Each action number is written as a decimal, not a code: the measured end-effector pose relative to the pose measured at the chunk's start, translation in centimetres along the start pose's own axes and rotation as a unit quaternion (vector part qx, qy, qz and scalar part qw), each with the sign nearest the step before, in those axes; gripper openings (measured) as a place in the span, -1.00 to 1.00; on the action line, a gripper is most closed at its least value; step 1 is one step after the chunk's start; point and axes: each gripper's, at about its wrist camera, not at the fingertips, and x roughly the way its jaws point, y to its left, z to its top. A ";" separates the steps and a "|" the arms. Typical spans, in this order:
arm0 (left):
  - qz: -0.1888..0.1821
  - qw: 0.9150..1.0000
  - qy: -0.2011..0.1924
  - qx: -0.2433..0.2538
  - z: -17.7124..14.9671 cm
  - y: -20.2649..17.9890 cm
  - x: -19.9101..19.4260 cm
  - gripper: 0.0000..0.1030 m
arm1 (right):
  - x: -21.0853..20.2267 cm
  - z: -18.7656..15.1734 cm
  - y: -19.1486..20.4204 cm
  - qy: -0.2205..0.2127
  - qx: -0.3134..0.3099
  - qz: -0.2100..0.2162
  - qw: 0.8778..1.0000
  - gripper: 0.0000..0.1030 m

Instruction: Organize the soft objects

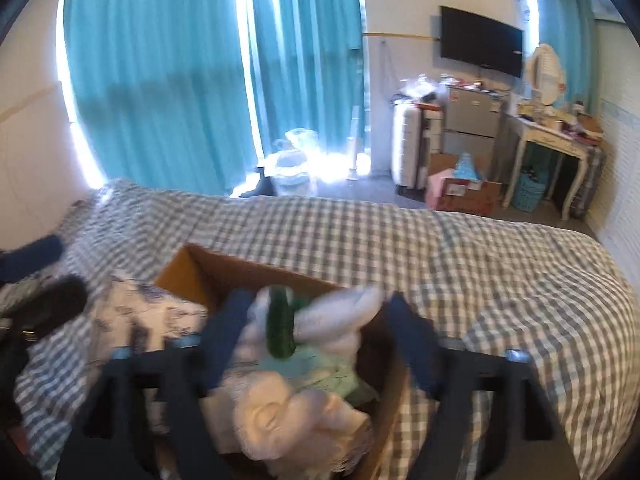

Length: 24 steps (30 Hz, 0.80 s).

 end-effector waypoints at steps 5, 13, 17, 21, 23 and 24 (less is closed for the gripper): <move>0.012 1.000 -0.009 -0.005 -0.6 0.5 -1.2 0.33 | -3.0 -0.4 -1.1 -0.016 0.008 -0.020 1.000 0.55; 0.005 0.994 -0.105 -0.004 0.2 -0.9 -11.9 0.34 | -18.5 0.9 -0.2 -0.109 -0.019 -0.050 0.993 0.85; 0.015 0.985 -0.170 -0.012 -0.8 -0.7 -18.1 0.65 | -25.8 -0.2 1.5 -0.162 -0.031 -0.058 0.985 1.00; 0.028 0.982 -0.183 -0.029 -3.5 -0.2 -21.3 0.66 | -28.7 -2.9 3.1 -0.173 -0.017 -0.054 0.983 1.00; 0.028 0.983 -0.179 -0.032 -5.1 0.2 -21.4 0.66 | -28.9 -4.5 3.2 -0.172 -0.001 -0.050 0.984 1.00; 0.029 0.984 -0.174 -0.033 -6.0 0.5 -21.0 0.66 | -28.8 -5.6 3.3 -0.173 0.004 -0.052 0.983 1.00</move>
